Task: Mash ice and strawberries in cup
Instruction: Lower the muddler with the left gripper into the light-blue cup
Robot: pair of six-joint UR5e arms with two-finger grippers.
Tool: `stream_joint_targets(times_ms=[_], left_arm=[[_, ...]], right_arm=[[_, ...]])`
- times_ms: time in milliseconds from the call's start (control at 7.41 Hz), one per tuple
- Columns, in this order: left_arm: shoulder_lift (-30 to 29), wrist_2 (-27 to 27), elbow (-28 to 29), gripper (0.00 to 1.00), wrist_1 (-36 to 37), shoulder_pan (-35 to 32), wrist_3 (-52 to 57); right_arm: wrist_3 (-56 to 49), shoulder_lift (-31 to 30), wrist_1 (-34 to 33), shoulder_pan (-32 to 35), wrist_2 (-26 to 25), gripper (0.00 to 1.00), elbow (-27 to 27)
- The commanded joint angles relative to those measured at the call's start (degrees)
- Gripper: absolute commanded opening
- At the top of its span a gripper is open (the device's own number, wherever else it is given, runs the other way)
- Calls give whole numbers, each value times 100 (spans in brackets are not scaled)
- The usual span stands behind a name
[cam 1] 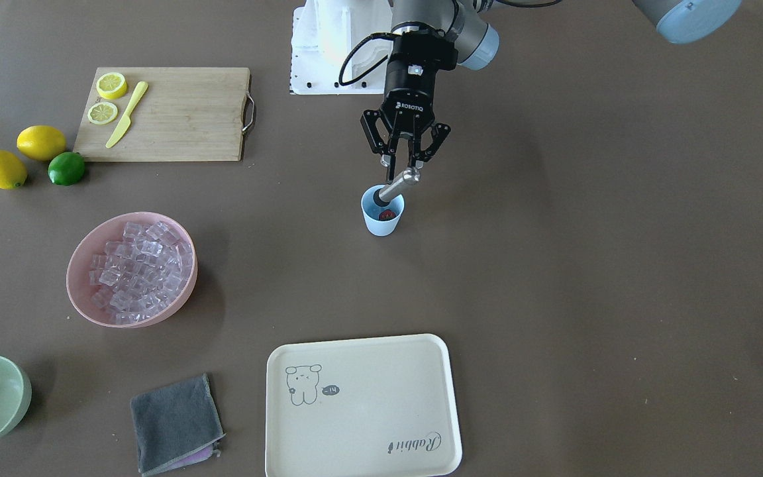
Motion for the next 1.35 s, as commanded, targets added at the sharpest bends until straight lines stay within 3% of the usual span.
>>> stream_joint_targets(times_ms=[0, 405, 675, 1214], left_arm=[[57, 36, 150, 0, -60, 77, -2], [14, -16, 133, 0, -278, 77, 76], [-83, -16, -708, 0, -227, 33, 585], [-22, 1, 121, 0, -376, 95, -18]], right_arm=[[-4, -5, -1, 20, 2, 99, 10], [-13, -40, -1, 38, 2, 99, 18], [-13, -40, -1, 64, 2, 99, 36], [-13, -58, -1, 64, 2, 99, 45]])
